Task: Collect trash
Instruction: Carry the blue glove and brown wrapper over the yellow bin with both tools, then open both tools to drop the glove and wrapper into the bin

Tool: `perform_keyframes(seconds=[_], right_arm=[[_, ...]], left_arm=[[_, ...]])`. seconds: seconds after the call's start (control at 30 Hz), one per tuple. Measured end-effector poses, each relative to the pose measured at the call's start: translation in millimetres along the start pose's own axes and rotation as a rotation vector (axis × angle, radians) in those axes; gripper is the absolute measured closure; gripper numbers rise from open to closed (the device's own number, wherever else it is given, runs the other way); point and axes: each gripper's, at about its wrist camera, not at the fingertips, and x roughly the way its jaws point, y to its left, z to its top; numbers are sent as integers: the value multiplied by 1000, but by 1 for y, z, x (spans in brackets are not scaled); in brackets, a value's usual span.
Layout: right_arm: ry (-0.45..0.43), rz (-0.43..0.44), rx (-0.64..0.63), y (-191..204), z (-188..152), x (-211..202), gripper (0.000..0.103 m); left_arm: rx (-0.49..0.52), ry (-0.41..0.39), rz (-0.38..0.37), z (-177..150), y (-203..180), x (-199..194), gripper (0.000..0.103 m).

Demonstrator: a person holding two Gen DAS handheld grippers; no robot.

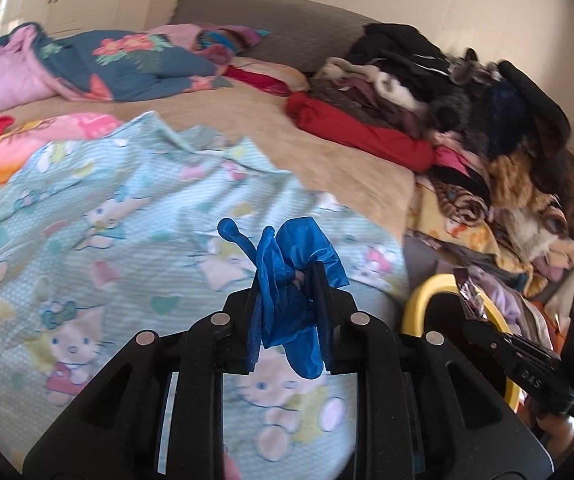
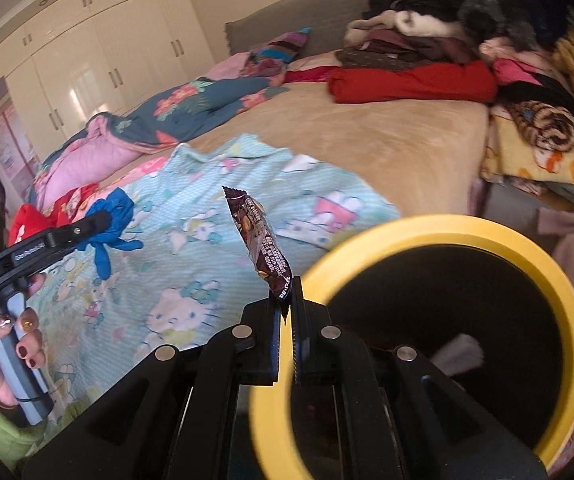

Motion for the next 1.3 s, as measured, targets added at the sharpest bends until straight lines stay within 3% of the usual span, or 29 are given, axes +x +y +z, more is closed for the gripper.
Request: perform_keyframes(seconds=[0.47,0.93,1.0,1.07,1.17,1.23,1.3], right_arm=[[-10,-104,95,-64,-14,-44,98],[11,-141,207,-105,-21,-56,94],[22,-148,210,-109,-22,-57,85],[29,-167,201,-110,-21,-60,66],[32,-187,181,-113,-18,-68,57],[26,-202,170,-115,-15,-74,53],[7,-216,158,-116,-12,-82,49]], left_arm=[[146,48,-144,-17,-96,6,87],[276,136,-236,-46,-161,24,87],[297,159,-249,-51,-170,29,87],[308,174,-263,-55,-175,34,86],[320,201,-276,-60,-182,43,86],[329,209,-279,-62,-185,45,76],[314,215,-293,-61,-186,46,58]])
